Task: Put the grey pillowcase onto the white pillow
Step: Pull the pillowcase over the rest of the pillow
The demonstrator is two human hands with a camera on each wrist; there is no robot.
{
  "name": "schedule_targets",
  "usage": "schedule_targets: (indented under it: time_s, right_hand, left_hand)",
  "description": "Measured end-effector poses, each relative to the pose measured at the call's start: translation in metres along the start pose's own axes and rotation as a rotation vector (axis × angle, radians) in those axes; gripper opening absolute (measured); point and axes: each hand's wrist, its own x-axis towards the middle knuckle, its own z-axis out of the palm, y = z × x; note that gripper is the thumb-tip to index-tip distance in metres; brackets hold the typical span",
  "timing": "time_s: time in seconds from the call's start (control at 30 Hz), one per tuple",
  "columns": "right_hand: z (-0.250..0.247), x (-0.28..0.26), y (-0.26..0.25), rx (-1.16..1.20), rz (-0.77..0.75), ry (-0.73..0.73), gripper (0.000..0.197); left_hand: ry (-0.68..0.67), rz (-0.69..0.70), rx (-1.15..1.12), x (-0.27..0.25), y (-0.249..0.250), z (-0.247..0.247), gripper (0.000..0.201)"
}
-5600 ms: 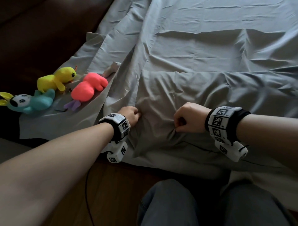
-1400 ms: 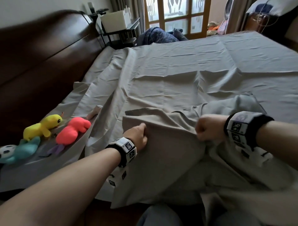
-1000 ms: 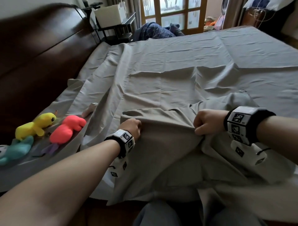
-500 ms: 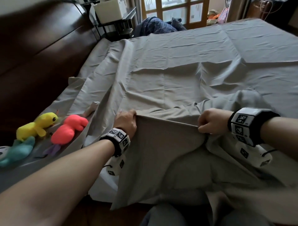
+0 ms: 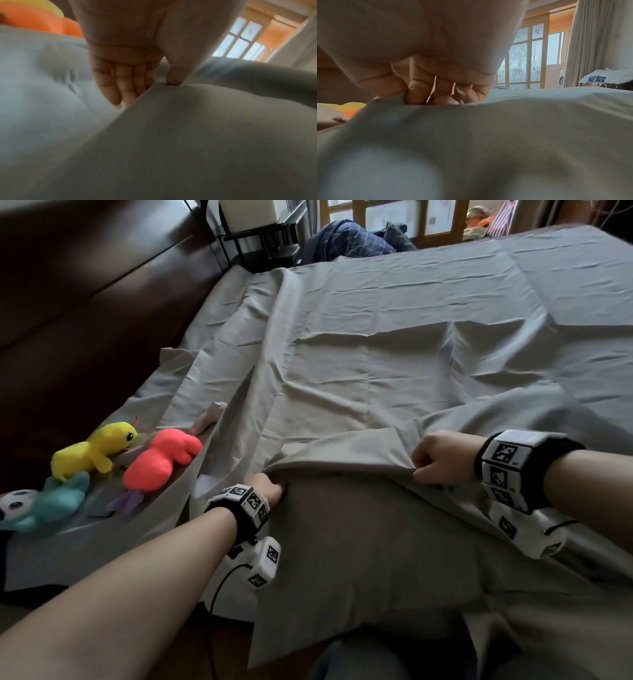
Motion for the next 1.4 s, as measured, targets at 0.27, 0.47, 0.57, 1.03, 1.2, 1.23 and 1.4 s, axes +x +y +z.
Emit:
schedule_targets:
  time_s: [0.27, 0.47, 0.57, 1.03, 1.2, 1.23, 1.4]
  right_hand:
    - [0.003, 0.004, 0.009, -0.119, 0.093, -0.021, 0.021]
    - [-0.008, -0.005, 0.000, -0.297, 0.225, -0.046, 0.025]
    - [-0.022, -0.019, -0.004, -0.343, 0.301, -0.113, 0.026]
    - [-0.006, -0.051, -0.014, -0.313, 0.265, -0.167, 0.021]
    - [0.000, -0.037, -0.035, -0.239, 0.183, 0.014, 0.019]
    - [0.001, -0.035, -0.040, -0.218, 0.160, 0.045, 0.019]
    - [0.019, -0.028, -0.075, -0.060, -0.098, 0.155, 0.073]
  left_hand:
    - [0.050, 0.277, 0.154, -0.021, -0.012, -0.008, 0.028]
    - [-0.111, 0.425, 0.263, -0.069, -0.011, -0.018, 0.025]
    - [-0.084, 0.410, 0.346, -0.083, -0.002, -0.020, 0.023]
    - [-0.291, 0.258, 0.366, -0.117, -0.018, -0.036, 0.033]
    - [-0.472, 0.297, 0.263, -0.125, -0.011, -0.044, 0.019]
    - [-0.416, 0.304, 0.273, -0.125, -0.010, -0.042, 0.020]
    - [-0.214, 0.299, 0.118, -0.111, -0.010, -0.025, 0.031]
